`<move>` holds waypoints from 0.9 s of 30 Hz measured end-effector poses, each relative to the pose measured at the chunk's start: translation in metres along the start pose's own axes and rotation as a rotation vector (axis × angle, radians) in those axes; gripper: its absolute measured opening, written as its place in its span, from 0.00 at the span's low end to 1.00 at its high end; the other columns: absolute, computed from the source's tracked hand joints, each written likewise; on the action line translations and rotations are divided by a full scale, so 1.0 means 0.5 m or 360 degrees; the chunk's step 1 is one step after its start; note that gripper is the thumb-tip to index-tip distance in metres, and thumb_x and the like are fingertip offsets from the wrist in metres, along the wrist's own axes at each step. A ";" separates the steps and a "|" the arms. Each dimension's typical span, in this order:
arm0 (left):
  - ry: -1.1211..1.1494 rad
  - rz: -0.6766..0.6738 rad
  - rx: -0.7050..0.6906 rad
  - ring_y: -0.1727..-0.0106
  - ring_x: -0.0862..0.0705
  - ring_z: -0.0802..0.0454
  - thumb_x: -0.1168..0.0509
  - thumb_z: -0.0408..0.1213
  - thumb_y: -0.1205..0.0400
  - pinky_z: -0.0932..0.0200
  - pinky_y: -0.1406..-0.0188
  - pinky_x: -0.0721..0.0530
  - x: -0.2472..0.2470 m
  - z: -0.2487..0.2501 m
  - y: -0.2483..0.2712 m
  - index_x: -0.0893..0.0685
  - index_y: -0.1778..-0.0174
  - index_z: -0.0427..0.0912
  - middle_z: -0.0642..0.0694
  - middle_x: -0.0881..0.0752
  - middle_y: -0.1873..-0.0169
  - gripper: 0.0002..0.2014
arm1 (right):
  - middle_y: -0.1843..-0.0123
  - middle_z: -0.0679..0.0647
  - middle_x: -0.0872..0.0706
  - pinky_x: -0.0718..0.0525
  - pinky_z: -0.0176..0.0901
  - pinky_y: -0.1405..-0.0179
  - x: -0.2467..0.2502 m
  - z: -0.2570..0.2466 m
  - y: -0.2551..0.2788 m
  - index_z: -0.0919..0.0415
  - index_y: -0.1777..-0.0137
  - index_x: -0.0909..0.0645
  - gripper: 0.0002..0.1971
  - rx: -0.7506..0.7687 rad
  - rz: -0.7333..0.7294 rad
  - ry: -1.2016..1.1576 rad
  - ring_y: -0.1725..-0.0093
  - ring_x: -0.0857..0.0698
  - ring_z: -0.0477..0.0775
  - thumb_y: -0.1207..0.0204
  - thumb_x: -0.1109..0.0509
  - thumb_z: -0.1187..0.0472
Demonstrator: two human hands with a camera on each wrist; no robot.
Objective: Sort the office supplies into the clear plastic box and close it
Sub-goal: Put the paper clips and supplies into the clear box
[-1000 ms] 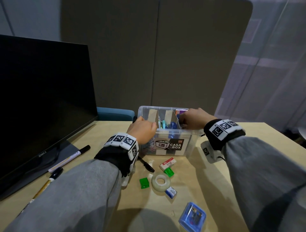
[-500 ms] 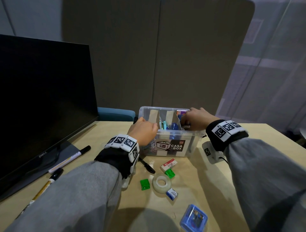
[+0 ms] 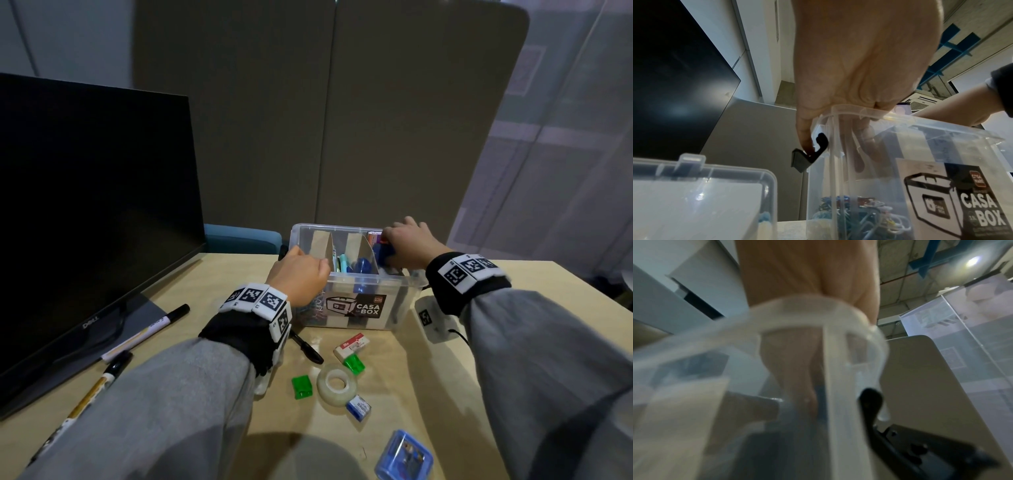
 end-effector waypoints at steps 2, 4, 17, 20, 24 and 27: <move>-0.0015 0.0008 -0.0008 0.37 0.27 0.47 0.56 0.42 0.10 0.42 0.35 0.23 0.000 0.000 0.001 0.23 0.58 0.47 0.45 0.16 0.53 0.18 | 0.37 0.55 0.22 0.29 0.52 0.37 -0.002 0.002 -0.002 0.54 0.33 0.21 0.18 0.0007 -0.0056 -0.0027 0.35 0.30 0.58 0.20 0.33 0.49; -0.0006 0.0021 -0.0019 0.38 0.27 0.47 0.56 0.42 0.10 0.42 0.36 0.23 0.001 0.001 0.002 0.24 0.60 0.48 0.45 0.16 0.54 0.18 | 0.39 0.55 0.22 0.30 0.52 0.39 -0.001 0.006 -0.001 0.52 0.34 0.20 0.15 0.0009 -0.0057 -0.0038 0.37 0.30 0.58 0.18 0.35 0.52; -0.0007 0.0009 -0.0021 0.40 0.28 0.48 0.57 0.42 0.10 0.45 0.37 0.23 0.005 0.006 0.006 0.30 0.65 0.51 0.45 0.17 0.54 0.19 | 0.37 0.54 0.20 0.28 0.52 0.40 -0.007 0.009 -0.012 0.48 0.30 0.21 0.17 -0.0087 0.0155 -0.0028 0.35 0.27 0.57 0.17 0.36 0.54; -0.0069 -0.0009 -0.0031 0.37 0.28 0.46 0.56 0.41 0.10 0.43 0.35 0.23 0.006 0.008 0.006 0.29 0.61 0.49 0.45 0.16 0.51 0.17 | 0.38 0.56 0.25 0.27 0.52 0.40 -0.006 0.008 -0.007 0.48 0.28 0.22 0.20 -0.0082 0.0196 -0.0060 0.36 0.28 0.58 0.19 0.33 0.51; -0.0103 -0.0022 -0.0041 0.35 0.28 0.46 0.56 0.41 0.09 0.44 0.34 0.23 0.006 0.010 0.008 0.28 0.59 0.49 0.44 0.16 0.48 0.16 | 0.40 0.55 0.21 0.23 0.50 0.40 0.023 0.021 0.010 0.56 0.39 0.21 0.15 -0.0090 0.0371 -0.0255 0.40 0.24 0.55 0.24 0.27 0.56; -0.0148 -0.0018 -0.0052 0.36 0.27 0.46 0.56 0.42 0.09 0.44 0.34 0.23 0.005 0.011 0.007 0.27 0.58 0.49 0.45 0.16 0.49 0.16 | 0.51 0.50 0.13 0.18 0.47 0.45 0.043 0.020 0.024 0.53 0.54 0.15 0.03 0.0086 0.0145 -0.0341 0.50 0.17 0.50 0.26 0.25 0.59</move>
Point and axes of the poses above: each hand's wrist, its own y-axis away from the middle knuckle, its own x-axis out of the back of the hand, z = x × y, the point moved 5 cm from there along -y, towards the middle knuckle
